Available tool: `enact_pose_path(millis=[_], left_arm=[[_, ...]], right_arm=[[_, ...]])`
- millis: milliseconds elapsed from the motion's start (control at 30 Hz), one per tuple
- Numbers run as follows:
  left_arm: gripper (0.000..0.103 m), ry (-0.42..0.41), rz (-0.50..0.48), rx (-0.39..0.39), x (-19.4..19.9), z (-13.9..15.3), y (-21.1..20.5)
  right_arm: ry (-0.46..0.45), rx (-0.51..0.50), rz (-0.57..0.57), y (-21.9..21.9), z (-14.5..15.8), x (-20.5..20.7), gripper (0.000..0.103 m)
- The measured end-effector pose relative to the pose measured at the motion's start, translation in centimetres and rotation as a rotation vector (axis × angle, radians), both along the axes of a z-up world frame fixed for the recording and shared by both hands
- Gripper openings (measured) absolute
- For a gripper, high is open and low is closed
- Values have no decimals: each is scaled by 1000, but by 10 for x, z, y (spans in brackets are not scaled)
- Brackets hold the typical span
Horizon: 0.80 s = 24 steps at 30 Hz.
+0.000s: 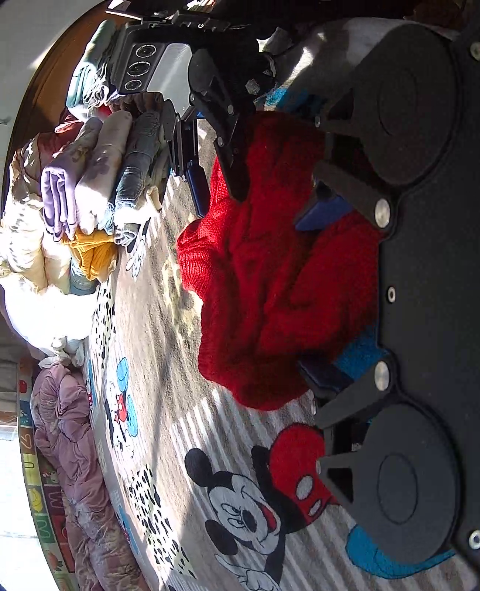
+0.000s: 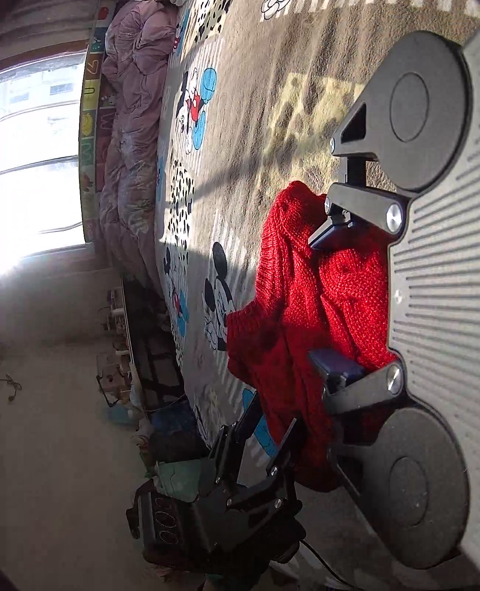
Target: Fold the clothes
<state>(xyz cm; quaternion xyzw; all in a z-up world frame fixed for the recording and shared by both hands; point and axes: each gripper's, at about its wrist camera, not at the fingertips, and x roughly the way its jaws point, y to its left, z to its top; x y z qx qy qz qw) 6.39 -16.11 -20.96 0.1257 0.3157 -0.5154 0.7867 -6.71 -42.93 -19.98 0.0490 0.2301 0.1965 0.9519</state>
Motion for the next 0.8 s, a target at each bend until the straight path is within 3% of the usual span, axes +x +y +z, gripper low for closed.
enact_pose_path(millis=[100, 167, 267, 400, 467, 633, 733, 800], left_arm=[[98, 86, 45, -34, 11, -14, 6], [98, 79, 45, -31, 12, -10, 2], [95, 20, 31, 5, 3, 8, -2], [92, -154, 26, 47, -13, 35, 8], [81, -205, 22, 22, -19, 45, 9], [79, -195, -35, 7, -19, 40, -10], [78, -159, -40, 54, -8, 15, -22], [80, -106, -22, 24, 1, 5, -19]], right_arm=[[26, 27, 3, -2, -13, 6, 63], [28, 24, 2, -2, -13, 6, 63], [17, 1, -18, 0, -6, -4, 63], [-95, 0, -50, -1, 13, -29, 60], [-137, 8, -56, 2, 18, -32, 60], [-155, -80, -21, 23, 18, -11, 59], [-103, -75, -29, 24, 9, 2, 60], [-52, -68, -34, 21, 1, 10, 60]])
